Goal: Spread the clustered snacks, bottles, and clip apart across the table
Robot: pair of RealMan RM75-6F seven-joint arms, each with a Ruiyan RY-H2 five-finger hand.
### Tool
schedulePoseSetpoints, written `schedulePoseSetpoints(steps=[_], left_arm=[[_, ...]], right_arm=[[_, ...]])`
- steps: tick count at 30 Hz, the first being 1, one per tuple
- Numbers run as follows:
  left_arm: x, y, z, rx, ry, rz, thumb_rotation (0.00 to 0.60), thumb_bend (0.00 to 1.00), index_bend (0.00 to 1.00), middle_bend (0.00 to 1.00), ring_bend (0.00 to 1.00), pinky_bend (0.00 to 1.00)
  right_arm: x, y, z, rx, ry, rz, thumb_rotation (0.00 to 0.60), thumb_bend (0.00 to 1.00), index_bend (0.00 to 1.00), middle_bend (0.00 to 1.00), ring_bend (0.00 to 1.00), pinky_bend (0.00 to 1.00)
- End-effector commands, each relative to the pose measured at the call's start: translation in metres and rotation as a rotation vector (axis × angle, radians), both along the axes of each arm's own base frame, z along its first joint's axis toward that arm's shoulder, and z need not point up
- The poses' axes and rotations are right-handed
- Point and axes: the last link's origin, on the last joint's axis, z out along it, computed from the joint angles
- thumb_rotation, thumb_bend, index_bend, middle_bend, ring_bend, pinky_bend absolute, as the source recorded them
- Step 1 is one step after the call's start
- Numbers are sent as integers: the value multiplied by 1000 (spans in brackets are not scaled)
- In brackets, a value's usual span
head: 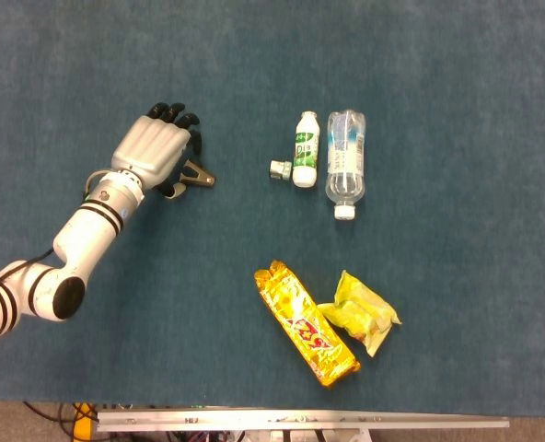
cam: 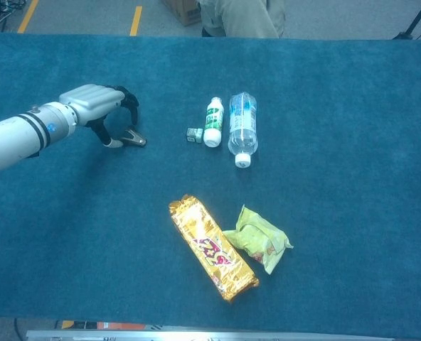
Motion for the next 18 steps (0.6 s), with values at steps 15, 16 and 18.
schedulePoseSetpoints(steps=[15,16,18], left_arm=[[-2,2,-3,19,-47,30,600,221,450,202,60,73],[-3,3,-1,22,-49,35,600,221,454,202,60,73],[-4,4,0,25,-52,41,600,221,464,202,60,73]], right_arm=[[-1,-1,0,-4,-7,-4,519,75,17,313,144,303],[-1,-1,0,-5,-6,-5,518,75,17,313,144,303],[-2,-1,0,-5,-8,-7,518,75,17,313,144,303]])
